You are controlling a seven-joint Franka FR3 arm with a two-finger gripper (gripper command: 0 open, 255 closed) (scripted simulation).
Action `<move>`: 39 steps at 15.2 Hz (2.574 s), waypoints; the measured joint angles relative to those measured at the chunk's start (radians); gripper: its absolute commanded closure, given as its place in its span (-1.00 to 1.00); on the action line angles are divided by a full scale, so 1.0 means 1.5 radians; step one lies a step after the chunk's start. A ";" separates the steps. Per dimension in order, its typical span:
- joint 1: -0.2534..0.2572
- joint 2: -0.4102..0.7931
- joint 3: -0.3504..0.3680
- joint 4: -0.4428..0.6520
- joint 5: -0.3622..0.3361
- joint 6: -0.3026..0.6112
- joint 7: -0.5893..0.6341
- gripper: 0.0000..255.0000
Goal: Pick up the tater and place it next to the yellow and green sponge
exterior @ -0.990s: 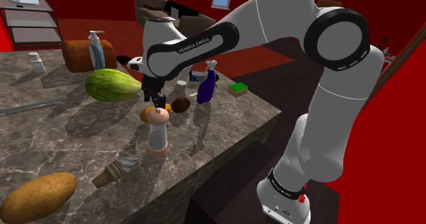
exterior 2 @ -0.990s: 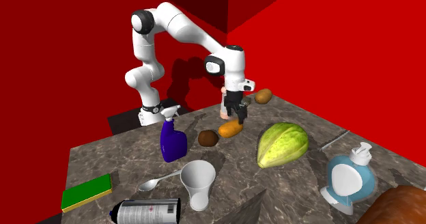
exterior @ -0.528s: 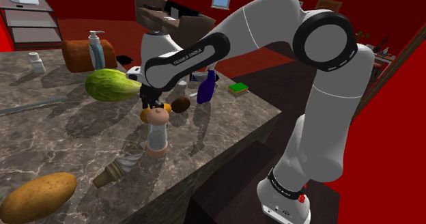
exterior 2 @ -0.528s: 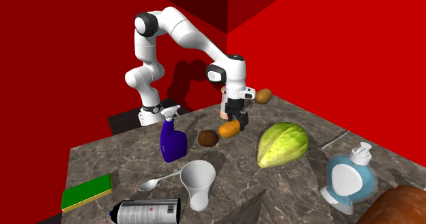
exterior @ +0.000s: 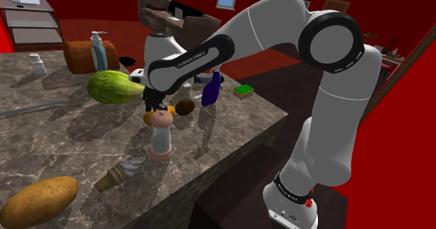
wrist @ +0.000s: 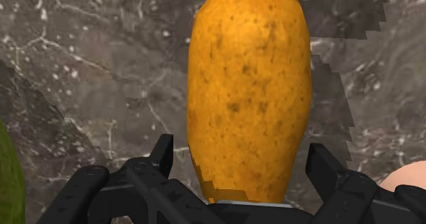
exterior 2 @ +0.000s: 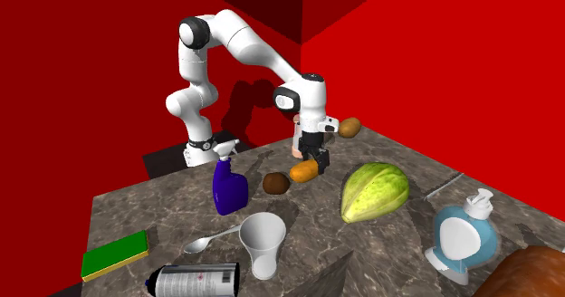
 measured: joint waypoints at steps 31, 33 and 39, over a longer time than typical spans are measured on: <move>0.000 -0.080 0.000 0.084 -0.001 -0.164 0.002 1.00; 0.001 -0.086 0.000 0.094 -0.001 -0.180 0.004 1.00; -0.008 -0.116 -0.006 0.095 0.001 -0.210 -0.011 1.00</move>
